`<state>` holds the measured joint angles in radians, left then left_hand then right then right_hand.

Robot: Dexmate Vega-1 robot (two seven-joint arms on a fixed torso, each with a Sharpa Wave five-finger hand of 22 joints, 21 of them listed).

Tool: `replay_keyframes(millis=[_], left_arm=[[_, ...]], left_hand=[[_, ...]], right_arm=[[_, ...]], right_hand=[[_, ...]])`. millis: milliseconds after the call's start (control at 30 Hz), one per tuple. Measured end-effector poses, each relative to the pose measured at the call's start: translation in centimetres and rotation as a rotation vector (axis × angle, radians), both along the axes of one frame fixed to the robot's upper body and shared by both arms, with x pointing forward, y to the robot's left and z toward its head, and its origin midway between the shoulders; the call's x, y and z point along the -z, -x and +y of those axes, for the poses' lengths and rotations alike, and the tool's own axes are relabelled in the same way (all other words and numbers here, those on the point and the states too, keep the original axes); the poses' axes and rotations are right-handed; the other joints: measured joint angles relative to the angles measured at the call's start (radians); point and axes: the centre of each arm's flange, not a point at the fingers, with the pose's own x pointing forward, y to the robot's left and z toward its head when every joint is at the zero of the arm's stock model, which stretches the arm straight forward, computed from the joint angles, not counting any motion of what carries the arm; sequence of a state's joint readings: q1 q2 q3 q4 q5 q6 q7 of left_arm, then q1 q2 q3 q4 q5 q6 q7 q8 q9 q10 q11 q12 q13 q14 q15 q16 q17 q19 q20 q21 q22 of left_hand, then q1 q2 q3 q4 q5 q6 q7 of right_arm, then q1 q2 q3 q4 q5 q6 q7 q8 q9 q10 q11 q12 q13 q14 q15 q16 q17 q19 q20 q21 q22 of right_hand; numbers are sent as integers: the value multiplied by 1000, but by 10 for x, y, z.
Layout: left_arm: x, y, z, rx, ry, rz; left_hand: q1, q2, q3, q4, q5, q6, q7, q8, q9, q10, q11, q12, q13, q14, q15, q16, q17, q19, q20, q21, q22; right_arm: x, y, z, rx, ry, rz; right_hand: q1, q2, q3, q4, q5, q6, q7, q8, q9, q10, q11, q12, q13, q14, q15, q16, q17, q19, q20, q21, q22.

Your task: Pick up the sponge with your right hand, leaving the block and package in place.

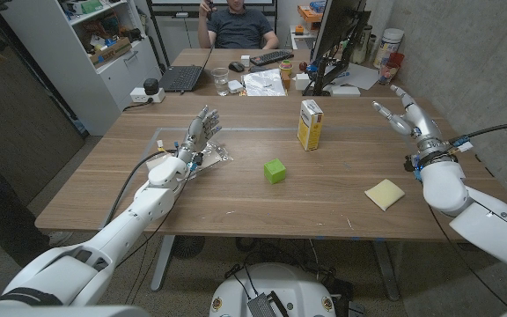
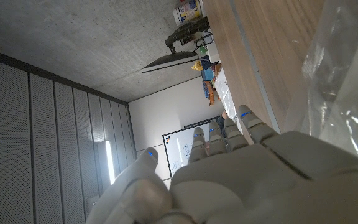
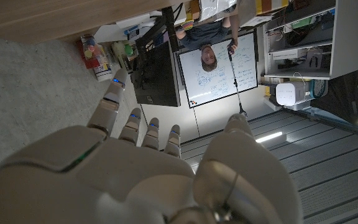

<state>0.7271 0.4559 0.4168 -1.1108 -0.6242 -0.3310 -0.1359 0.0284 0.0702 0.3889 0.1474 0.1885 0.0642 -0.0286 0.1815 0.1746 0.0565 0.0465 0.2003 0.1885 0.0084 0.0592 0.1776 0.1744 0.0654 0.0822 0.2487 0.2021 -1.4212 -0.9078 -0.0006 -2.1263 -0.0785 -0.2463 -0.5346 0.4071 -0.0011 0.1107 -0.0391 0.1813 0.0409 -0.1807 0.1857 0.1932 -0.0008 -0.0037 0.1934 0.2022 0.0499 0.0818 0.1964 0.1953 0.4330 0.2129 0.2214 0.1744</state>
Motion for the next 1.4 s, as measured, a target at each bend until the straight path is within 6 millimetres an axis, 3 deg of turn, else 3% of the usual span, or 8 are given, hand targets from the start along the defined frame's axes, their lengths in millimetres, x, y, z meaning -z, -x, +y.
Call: replay_keyframes(millis=[533,1400], left_arm=[[2,-7,-4,17,-10,12],[1,-12,-6,28,-30,17]], left_hand=[[0,0,0,0,0,0,0,0,0,0,0,0,0,0,0,0,0,0,0,0,0],[0,0,0,0,0,0,0,0,0,-5,5,0,0,0,0,0,0,0,0,0,0]], right_arm=[[17,39,-1,164,83,-21],[41,71,0,422,188,-5]], right_hand=[[6,-6,-4,-4,0,-5,-5,0,0,-6,-5,0,0,-6,6,0,0,0,0,-7,0],[16,-16,-4,-12,4,-33,-25,0,5,-39,-3,-8,5,-24,5,0,0,-7,0,-18,-2]])
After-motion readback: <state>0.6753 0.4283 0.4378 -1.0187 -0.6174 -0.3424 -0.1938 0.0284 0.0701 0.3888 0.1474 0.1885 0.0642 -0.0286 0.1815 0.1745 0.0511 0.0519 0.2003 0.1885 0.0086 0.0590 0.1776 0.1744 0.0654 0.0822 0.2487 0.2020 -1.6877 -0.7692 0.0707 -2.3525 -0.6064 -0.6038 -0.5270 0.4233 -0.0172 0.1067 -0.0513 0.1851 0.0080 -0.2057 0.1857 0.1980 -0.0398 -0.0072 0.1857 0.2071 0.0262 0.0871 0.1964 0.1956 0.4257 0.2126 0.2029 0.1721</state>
